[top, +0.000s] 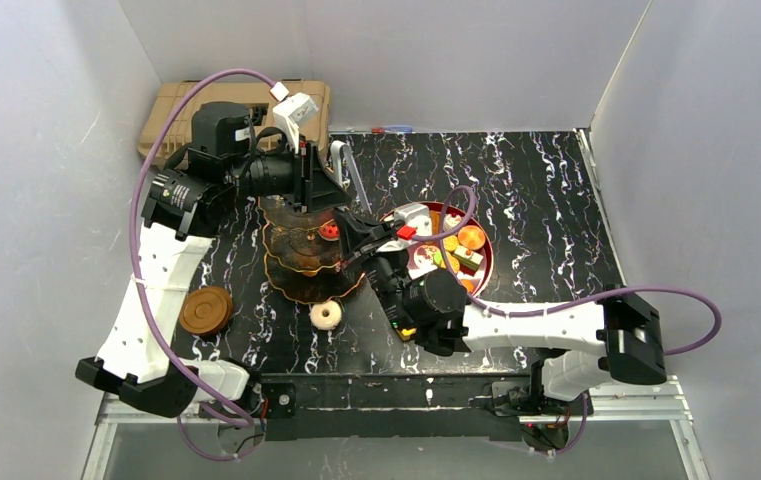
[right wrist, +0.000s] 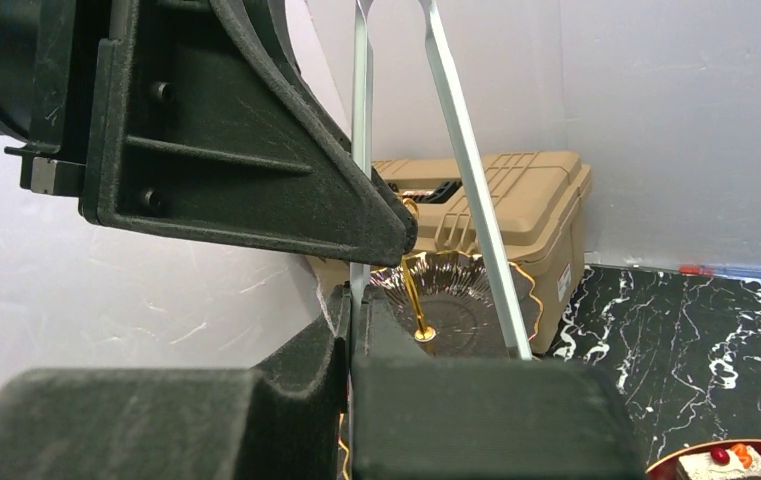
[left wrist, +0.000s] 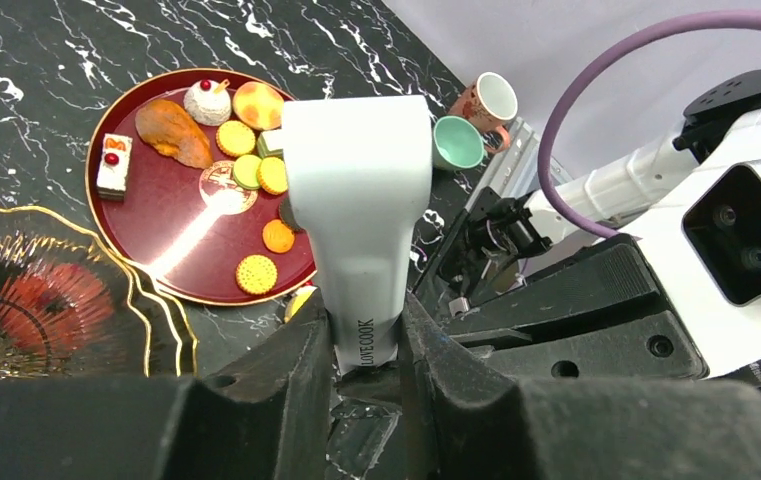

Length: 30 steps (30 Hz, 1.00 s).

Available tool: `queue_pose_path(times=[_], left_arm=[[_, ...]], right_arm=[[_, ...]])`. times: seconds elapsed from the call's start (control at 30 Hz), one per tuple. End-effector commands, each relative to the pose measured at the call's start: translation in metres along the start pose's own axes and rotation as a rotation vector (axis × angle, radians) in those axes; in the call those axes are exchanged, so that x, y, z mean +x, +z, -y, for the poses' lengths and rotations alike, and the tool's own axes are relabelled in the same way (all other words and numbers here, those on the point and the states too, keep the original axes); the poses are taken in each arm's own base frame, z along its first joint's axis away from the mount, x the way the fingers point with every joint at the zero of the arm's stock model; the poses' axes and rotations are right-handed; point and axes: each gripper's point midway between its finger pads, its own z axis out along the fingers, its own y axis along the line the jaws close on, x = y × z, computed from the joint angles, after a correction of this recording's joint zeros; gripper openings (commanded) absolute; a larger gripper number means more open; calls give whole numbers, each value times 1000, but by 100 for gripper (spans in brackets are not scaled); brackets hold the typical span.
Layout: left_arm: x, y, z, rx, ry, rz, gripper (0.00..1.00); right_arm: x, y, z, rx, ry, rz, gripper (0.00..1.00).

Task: Serve the afternoon tea
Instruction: Pick up the clamp from the center of the board.

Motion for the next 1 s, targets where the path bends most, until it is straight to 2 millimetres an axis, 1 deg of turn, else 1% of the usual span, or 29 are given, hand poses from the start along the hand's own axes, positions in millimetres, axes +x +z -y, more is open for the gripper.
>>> queue_pose_path(times=[0.0,0.03,0.1,0.13,0.2,0.23,0.33,0.4,0.47,0.53,0.6,0.8,0.97], left_arm=[[-9,-6,11,17,75,38,15],[-9,-6,10,12,83,41,14],[-11,-8,10,7,103,48,11],[-12,-9,10,3,116,52,9],[-13,-12,9,-12,157,63,6],[-14,-14,7,-28,186,70,6],[-15,-21,5,-53,272,83,4],[-15,-24,6,-51,325,86,3],[-12,-28,8,-46,379,86,2],[-7,-29,9,-36,413,79,1],[-1,-29,15,-10,436,63,1],[11,-23,25,8,493,18,0],[9,-21,25,-9,516,17,0]], right_arm=[[-29,9,-16,-39,121,63,2],[-28,9,-18,-46,144,54,5],[-26,8,-21,-63,163,26,15],[-24,8,-24,-77,171,5,24],[-21,4,-27,-100,177,-57,47],[-24,0,-28,-114,185,-86,54],[-30,-16,-25,-169,192,-172,64],[-40,-28,-18,-197,185,-205,65],[-56,-36,-7,-200,158,-224,63],[-70,-37,1,-193,102,-236,60],[-71,-32,6,-183,20,-278,60],[-83,-3,-12,-231,-93,-299,57],[-71,6,-16,-234,-178,-349,52]])
